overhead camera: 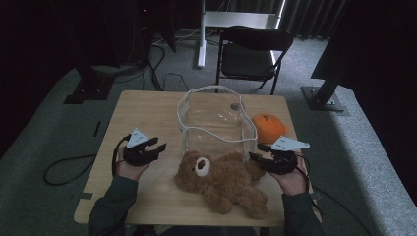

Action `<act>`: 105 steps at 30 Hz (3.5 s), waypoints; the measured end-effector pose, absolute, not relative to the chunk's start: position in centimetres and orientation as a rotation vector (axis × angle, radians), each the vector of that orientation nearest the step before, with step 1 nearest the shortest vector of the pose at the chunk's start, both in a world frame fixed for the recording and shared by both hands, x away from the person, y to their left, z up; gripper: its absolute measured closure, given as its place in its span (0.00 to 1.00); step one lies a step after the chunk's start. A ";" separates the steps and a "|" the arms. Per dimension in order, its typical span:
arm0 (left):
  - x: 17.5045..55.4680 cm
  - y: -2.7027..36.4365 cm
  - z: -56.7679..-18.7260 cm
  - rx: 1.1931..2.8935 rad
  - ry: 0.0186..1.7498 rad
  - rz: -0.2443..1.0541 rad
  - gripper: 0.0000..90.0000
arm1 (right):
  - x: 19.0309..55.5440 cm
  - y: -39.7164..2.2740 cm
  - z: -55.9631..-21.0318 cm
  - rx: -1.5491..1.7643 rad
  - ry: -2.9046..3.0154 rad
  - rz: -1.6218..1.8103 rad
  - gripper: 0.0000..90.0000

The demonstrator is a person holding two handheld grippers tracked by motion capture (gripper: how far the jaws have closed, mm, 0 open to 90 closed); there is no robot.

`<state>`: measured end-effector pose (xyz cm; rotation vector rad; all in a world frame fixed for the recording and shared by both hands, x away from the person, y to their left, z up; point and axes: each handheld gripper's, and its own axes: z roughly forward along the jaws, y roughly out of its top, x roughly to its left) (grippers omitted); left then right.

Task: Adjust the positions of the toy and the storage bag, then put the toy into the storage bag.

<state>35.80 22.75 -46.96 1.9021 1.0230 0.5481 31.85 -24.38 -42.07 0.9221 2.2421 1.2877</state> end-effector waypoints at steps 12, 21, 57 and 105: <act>37.5 26.3 -51.2 1.909 1.222 0.611 0.53 | 31.0 -24.4 -40.8 0.907 2.166 1.297 0.53; 38.1 26.7 -52.6 1.948 1.273 0.650 0.50 | 30.0 -24.1 -40.2 0.845 2.185 1.321 0.47; 39.0 26.8 -54.1 1.993 1.315 0.642 0.45 | 30.8 -18.4 -42.4 0.574 2.418 1.307 0.27; 39.3 27.0 -54.2 1.994 1.339 0.620 0.45 | 33.4 -10.7 -46.8 0.480 2.793 1.012 0.16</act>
